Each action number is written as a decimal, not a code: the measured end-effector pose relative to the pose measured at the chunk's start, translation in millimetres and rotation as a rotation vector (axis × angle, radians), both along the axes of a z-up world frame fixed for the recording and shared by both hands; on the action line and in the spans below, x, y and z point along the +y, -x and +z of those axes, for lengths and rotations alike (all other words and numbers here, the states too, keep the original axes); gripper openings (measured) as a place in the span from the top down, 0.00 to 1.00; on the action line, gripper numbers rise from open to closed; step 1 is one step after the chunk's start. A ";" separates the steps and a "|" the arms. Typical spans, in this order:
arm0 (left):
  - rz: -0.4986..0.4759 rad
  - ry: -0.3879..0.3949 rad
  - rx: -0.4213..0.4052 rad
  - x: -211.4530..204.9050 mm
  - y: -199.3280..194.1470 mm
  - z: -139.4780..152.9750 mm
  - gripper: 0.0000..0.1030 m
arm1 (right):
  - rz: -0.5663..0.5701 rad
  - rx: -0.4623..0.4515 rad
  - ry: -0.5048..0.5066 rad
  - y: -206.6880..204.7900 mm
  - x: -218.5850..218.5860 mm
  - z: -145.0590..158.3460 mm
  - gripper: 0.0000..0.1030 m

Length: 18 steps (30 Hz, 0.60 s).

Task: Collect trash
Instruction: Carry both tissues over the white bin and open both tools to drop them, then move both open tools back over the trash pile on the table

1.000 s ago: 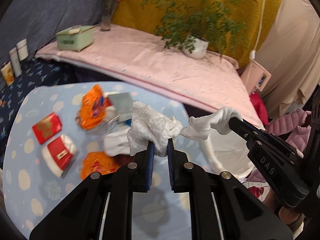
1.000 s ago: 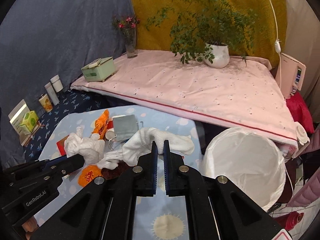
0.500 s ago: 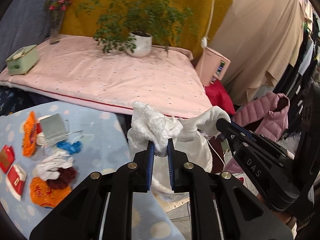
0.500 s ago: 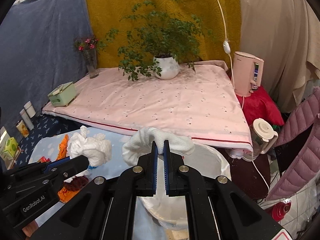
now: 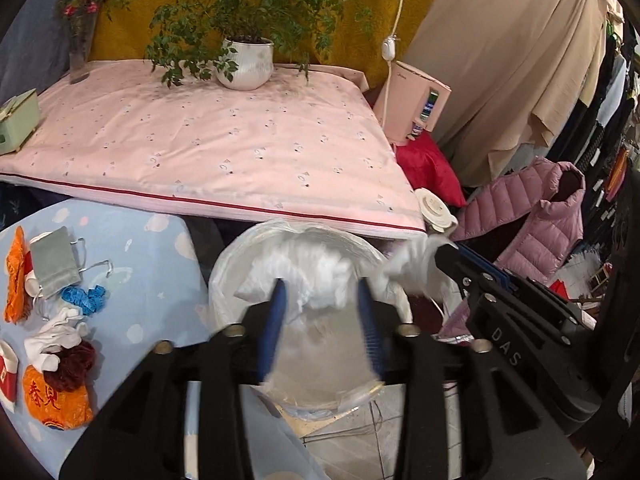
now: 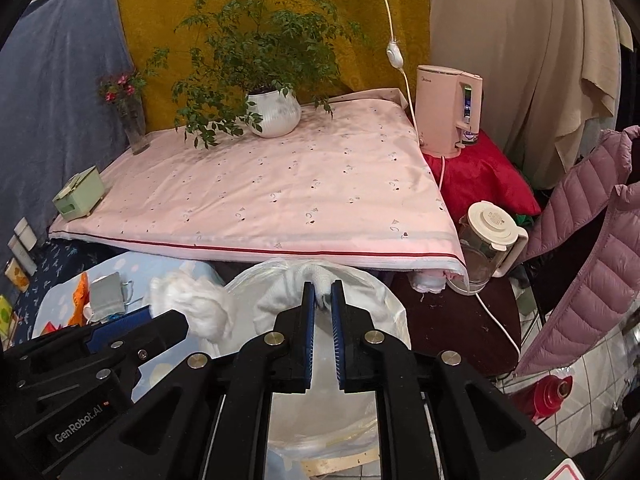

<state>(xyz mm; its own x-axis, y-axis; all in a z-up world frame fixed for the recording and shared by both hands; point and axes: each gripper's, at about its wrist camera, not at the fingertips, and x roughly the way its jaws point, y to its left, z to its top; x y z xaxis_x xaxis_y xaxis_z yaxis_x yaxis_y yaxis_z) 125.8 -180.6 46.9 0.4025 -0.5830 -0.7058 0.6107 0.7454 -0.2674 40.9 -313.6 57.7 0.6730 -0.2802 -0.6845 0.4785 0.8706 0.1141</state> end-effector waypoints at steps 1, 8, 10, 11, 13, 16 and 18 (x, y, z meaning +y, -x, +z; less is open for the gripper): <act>0.012 -0.002 -0.008 1.1 -0.5 -0.6 0.52 | -0.006 -0.001 -0.002 0.4 -1.5 -0.9 0.79; 0.076 -0.025 -0.030 15.8 -6.6 0.4 0.50 | -0.006 -0.014 0.016 2.1 5.7 2.3 0.58; 0.094 -0.030 -0.035 22.3 -7.6 0.6 0.50 | 0.004 -0.018 0.019 1.6 10.2 3.9 0.55; 0.104 -0.032 -0.038 26.3 -8.0 0.6 0.50 | 0.011 -0.019 0.019 1.2 13.5 4.6 0.55; 0.123 -0.041 -0.045 32.7 -8.4 1.0 0.50 | 0.022 -0.023 0.016 0.4 19.8 6.3 0.53; 0.156 -0.058 -0.062 45.6 -8.7 1.5 0.50 | 0.041 -0.030 0.008 -0.4 31.0 8.4 0.51; 0.171 -0.065 -0.063 53.7 -9.0 0.7 0.50 | 0.058 -0.034 0.011 -1.4 41.3 9.3 0.48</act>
